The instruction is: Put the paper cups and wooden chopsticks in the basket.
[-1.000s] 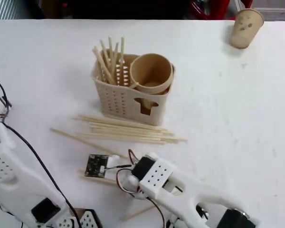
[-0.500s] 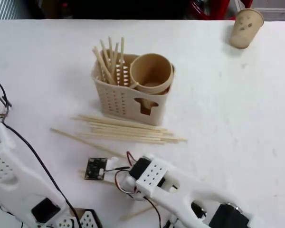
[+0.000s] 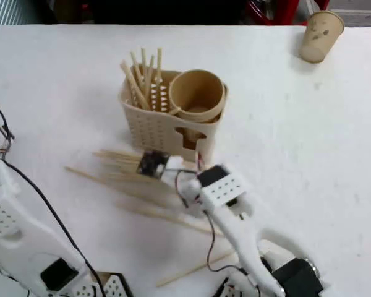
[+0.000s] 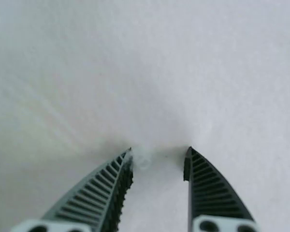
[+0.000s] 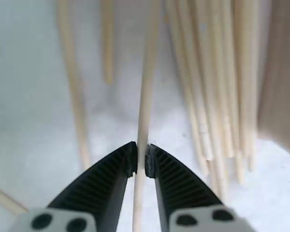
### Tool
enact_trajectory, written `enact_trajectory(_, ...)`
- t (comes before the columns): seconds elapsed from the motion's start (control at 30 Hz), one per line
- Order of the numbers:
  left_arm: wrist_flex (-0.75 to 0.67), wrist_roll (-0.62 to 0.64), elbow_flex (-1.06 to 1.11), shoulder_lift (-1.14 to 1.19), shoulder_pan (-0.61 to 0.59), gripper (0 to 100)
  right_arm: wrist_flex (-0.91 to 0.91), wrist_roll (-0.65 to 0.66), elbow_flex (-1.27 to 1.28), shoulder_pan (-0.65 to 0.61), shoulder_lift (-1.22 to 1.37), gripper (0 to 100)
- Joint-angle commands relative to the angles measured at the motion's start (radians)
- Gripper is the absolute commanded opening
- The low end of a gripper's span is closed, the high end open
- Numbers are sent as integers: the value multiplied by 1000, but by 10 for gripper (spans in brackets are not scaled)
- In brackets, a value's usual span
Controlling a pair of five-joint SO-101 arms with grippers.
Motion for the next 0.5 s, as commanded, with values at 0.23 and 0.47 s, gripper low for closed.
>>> enact_trajectory(0.23, -26, -9, -32, 41, -47, 181, -12, 118, -60, 38, -12, 22)
enact_trajectory(0.47, -26, -11, -31, 41, -50, 181, 27, 118, -98, -16, -2, 28)
